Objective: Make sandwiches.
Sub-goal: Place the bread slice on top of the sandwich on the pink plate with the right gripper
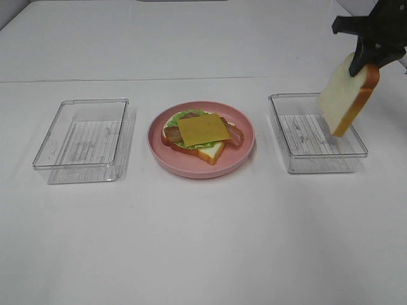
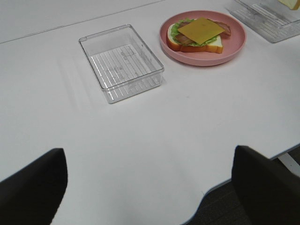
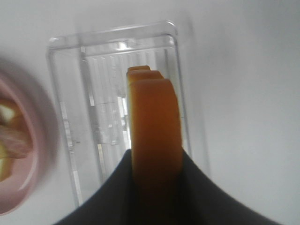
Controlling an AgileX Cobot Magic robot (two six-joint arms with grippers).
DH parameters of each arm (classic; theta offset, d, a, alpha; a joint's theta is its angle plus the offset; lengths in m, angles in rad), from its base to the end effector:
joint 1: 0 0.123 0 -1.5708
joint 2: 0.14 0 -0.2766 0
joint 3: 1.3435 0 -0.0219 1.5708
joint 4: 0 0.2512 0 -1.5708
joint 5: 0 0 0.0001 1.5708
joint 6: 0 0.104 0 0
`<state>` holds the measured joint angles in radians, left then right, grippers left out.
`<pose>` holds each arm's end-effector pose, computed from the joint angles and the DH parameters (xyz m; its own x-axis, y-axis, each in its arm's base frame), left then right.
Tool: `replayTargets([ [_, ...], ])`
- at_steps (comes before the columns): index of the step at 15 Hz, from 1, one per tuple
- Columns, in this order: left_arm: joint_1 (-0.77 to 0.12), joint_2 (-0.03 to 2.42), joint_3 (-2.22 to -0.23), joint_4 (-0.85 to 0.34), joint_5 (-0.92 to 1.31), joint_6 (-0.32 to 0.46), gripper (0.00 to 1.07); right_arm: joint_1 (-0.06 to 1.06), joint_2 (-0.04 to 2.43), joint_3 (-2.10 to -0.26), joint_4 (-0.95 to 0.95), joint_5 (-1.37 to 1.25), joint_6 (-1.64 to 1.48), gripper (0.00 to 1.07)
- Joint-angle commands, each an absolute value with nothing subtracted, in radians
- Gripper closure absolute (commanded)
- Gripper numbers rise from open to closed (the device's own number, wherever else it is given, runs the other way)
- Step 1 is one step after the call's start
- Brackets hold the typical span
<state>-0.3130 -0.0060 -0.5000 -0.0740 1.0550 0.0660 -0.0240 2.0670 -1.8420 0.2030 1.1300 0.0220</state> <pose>0.0121 -0.0109 0.2723 -0.4120 0.1642 -0.8963 0.3744 0.9273 -0.0022 0.4477 0.0082 0.2353 -0.9495 0.1304 -0.2853 0.0721 0.9759 0.2060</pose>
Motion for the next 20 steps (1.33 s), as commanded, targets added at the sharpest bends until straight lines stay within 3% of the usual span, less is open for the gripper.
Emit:
replayTargets([
  [1,-0.315,-0.025,-0.498,-0.076,1.046,0.061,0.17,-0.022,1.991,-1.845,0.377,1.16,-0.053,1.07],
  [6,-0.315,-0.025,-0.498,-0.076,1.046,0.061,0.17,0.0,1.969,-1.784,0.753,1.169,-0.147,1.07],
  [13,-0.315,-0.025,-0.498,-0.076,1.046,0.061,0.17,0.259,1.998,-1.505,0.933,0.703,-0.169,1.07],
  [20,-0.315,-0.025,-0.498,-0.076,1.046,0.061,0.17,0.256,2.165,-1.501,1.222,0.629,-0.202,1.07],
])
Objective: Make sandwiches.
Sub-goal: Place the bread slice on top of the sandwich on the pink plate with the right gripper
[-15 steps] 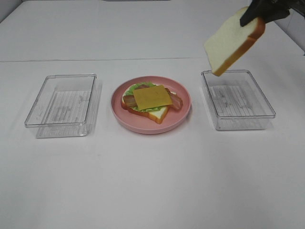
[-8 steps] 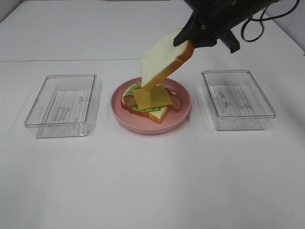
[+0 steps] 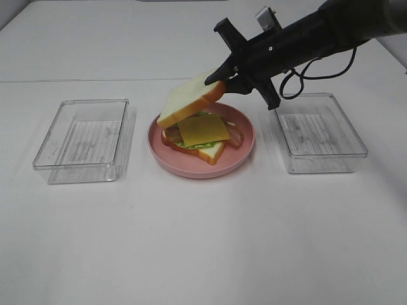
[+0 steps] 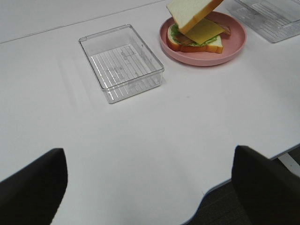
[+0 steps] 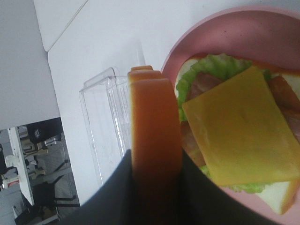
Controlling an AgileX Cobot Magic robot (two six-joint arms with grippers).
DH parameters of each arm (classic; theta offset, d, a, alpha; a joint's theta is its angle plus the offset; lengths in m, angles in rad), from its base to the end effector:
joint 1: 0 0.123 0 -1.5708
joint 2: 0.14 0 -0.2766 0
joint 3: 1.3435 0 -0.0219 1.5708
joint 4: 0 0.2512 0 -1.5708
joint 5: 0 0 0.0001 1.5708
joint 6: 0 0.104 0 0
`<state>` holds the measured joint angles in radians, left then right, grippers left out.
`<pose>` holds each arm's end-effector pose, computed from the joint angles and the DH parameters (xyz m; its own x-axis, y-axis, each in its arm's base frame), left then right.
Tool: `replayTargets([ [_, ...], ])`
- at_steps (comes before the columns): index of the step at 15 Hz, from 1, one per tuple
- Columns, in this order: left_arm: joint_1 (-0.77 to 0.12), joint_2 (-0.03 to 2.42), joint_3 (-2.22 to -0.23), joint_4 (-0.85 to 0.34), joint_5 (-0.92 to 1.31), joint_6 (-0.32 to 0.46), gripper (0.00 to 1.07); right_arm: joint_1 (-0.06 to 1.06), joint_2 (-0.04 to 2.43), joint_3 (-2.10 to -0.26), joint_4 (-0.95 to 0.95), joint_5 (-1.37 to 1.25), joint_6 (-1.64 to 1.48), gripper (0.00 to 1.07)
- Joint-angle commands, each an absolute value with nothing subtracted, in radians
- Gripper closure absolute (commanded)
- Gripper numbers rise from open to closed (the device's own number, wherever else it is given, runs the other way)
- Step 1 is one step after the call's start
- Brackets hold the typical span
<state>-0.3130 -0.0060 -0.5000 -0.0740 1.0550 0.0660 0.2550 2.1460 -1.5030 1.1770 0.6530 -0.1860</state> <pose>0.0121 -0.0109 0.2723 -0.4120 0.1642 -0.8963 0.3744 0.9273 -0.0022 0.4339 0.1735 0.1537 -0.8948 0.4383 -0.0845 0.2128 0.5853 0.7824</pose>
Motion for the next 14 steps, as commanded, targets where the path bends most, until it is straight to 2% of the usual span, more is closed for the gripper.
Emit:
replayTargets([
  [1,-0.315,-0.025,-0.498,-0.076,1.046,0.061,0.17,0.256,2.181,-1.501,1.228,0.628,-0.202,1.07],
  [5,-0.315,-0.025,-0.498,-0.076,1.046,0.061,0.17,0.256,2.201,-1.501,1.205,0.629,-0.187,1.07],
  [6,-0.315,-0.025,-0.498,-0.076,1.046,0.061,0.17,0.256,2.201,-1.501,1.205,0.629,-0.183,0.99],
  [7,-0.315,-0.025,-0.498,-0.076,1.046,0.061,0.17,0.256,2.201,-1.501,1.205,0.629,-0.183,0.83],
  [9,-0.315,-0.025,-0.498,-0.076,1.046,0.061,0.17,0.256,2.2,-1.501,1.201,0.652,-0.183,0.42],
  [10,-0.315,-0.025,-0.498,-0.076,1.046,0.061,0.17,0.256,2.196,-1.501,1.189,0.668,-0.183,0.28],
  [11,-0.315,-0.025,-0.498,-0.076,1.046,0.061,0.17,0.256,2.184,-1.501,1.155,0.684,-0.183,0.22],
  [14,-0.315,-0.025,-0.498,-0.076,1.046,0.061,0.17,0.256,2.129,-1.501,0.967,0.723,-0.135,0.23],
])
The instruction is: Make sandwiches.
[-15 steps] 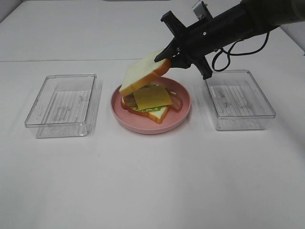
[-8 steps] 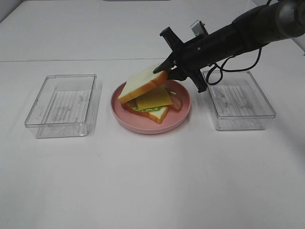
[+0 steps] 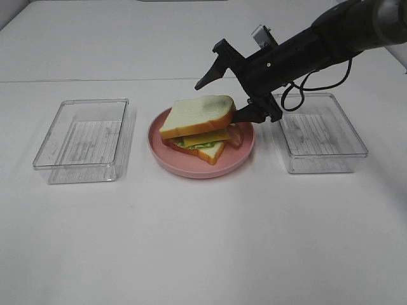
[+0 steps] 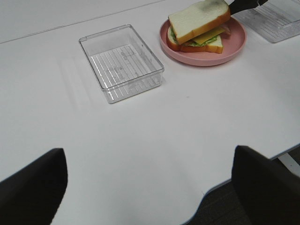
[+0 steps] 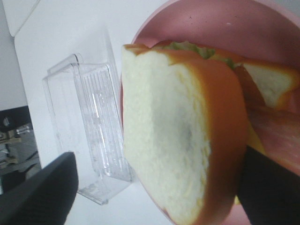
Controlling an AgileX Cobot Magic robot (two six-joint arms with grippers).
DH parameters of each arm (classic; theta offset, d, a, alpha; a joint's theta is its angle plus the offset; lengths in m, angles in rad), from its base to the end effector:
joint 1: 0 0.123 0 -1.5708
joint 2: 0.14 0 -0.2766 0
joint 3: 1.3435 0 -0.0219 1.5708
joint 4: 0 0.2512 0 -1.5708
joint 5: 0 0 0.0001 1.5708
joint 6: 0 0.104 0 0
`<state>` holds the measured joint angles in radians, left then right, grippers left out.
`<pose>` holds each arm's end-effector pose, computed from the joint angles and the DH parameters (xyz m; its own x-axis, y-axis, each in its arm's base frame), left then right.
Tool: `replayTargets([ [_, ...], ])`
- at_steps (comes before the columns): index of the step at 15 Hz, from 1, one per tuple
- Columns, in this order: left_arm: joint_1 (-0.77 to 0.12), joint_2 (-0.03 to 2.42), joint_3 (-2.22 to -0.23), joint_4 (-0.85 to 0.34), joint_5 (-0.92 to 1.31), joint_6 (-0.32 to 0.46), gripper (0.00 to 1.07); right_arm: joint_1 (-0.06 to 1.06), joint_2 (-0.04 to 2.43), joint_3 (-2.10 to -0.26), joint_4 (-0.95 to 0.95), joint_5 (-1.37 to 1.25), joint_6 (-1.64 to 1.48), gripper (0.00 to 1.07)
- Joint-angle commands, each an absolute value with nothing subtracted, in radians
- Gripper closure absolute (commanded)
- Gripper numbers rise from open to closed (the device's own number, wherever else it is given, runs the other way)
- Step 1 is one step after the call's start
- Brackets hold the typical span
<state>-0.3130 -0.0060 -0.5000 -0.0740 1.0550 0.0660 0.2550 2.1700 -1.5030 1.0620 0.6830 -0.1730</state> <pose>0.0121 -0.0109 0.2723 -0.4120 0.1642 -0.8963 0.3744 0.9273 -0.0022 0.4291 0.1712 0.1372 -0.9275 0.3612 -0.0966 0.1831 0.6641 0.7248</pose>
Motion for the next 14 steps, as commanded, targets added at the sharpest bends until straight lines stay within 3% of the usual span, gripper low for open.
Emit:
replayTargets([
  [1,-0.315,-0.025,-0.498,-0.076,1.046,0.061,0.17,0.256,2.107,-1.501,0.88,0.748,-0.092,0.23],
  [5,-0.315,-0.025,-0.498,-0.076,1.046,0.061,0.17,0.256,1.957,-1.501,0.426,0.985,0.025,0.23],
  [7,-0.315,-0.025,-0.498,-0.076,1.046,0.061,0.17,0.257,1.854,-1.498,0.307,1.106,0.025,0.23],
  [12,-0.315,-0.025,-0.498,-0.076,1.046,0.061,0.17,0.257,1.607,-1.467,0.216,1.227,0.023,0.23],
  [14,-0.315,-0.025,-0.498,-0.076,1.046,0.061,0.17,0.257,1.407,-1.355,0.199,1.225,0.014,0.23],
])
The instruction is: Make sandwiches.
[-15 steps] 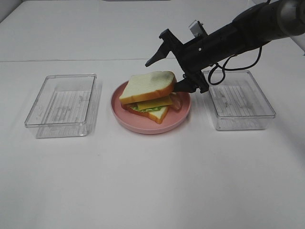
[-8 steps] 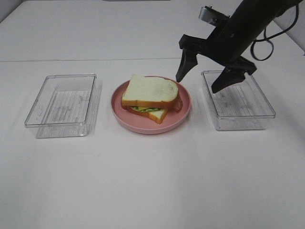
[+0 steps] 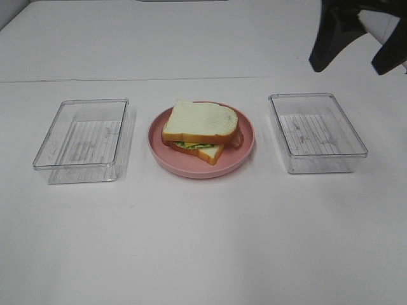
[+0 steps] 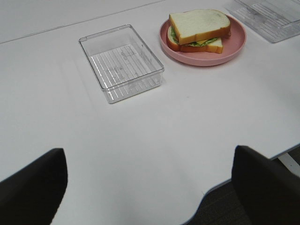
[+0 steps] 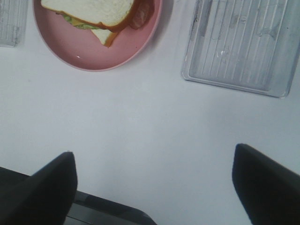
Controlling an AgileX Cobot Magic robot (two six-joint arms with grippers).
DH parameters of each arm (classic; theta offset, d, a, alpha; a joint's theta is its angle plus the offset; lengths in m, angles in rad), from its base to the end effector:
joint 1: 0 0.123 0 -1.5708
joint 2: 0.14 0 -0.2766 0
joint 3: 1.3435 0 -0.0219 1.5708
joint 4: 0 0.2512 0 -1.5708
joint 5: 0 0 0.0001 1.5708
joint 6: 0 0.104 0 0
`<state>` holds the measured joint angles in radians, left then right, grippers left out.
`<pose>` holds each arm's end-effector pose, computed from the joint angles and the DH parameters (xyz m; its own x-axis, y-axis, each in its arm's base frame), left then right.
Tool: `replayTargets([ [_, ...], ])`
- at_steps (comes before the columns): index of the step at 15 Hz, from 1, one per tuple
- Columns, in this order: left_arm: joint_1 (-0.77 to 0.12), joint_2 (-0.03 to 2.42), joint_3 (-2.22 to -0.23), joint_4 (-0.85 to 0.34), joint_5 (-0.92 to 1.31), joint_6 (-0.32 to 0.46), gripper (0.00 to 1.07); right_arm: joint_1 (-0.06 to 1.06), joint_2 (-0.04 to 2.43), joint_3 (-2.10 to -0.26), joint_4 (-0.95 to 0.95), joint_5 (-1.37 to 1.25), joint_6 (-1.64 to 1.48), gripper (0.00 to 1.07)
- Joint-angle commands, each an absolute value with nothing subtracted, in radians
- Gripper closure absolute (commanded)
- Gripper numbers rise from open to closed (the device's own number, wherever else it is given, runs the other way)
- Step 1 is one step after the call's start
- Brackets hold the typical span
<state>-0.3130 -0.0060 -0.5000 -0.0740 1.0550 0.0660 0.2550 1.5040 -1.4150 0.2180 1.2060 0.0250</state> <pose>0.0121 -0.0109 0.2723 -0.4120 0.1642 -0.8963 0.3744 0.9273 -0.0022 0.2930 0.0981 0.3254 -0.9299 -0.1375 -0.3412 -0.2227 0.9486 0.2249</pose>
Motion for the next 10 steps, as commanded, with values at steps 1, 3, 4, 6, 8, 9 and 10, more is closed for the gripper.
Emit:
replayTargets([
  [1,-0.315,-0.025,-0.498,-0.076,1.046,0.061,0.17,0.257,1.313,-1.295,0.181,1.221,0.0,0.24],
  [3,-0.315,-0.025,-0.498,-0.076,1.046,0.061,0.17,0.257,1.081,-1.108,0.136,1.216,-0.042,0.24],
  [4,-0.315,-0.025,-0.498,-0.076,1.046,0.061,0.17,0.257,0.977,-1.026,0.121,1.216,-0.047,0.24],
  [6,-0.315,-0.025,-0.498,-0.076,1.046,0.061,0.17,0.257,0.787,-0.885,0.11,1.216,-0.069,0.24],
  [8,-0.315,-0.025,-0.498,-0.076,1.046,0.061,0.17,0.257,0.583,-0.75,0.111,1.209,-0.101,0.24],
  [9,-0.315,-0.025,-0.498,-0.076,1.046,0.061,0.17,0.257,0.531,-0.723,0.111,1.204,-0.111,0.24],
  [10,-0.315,-0.025,-0.498,-0.076,1.046,0.061,0.17,0.257,0.433,-0.66,0.113,1.187,-0.143,0.24],
])
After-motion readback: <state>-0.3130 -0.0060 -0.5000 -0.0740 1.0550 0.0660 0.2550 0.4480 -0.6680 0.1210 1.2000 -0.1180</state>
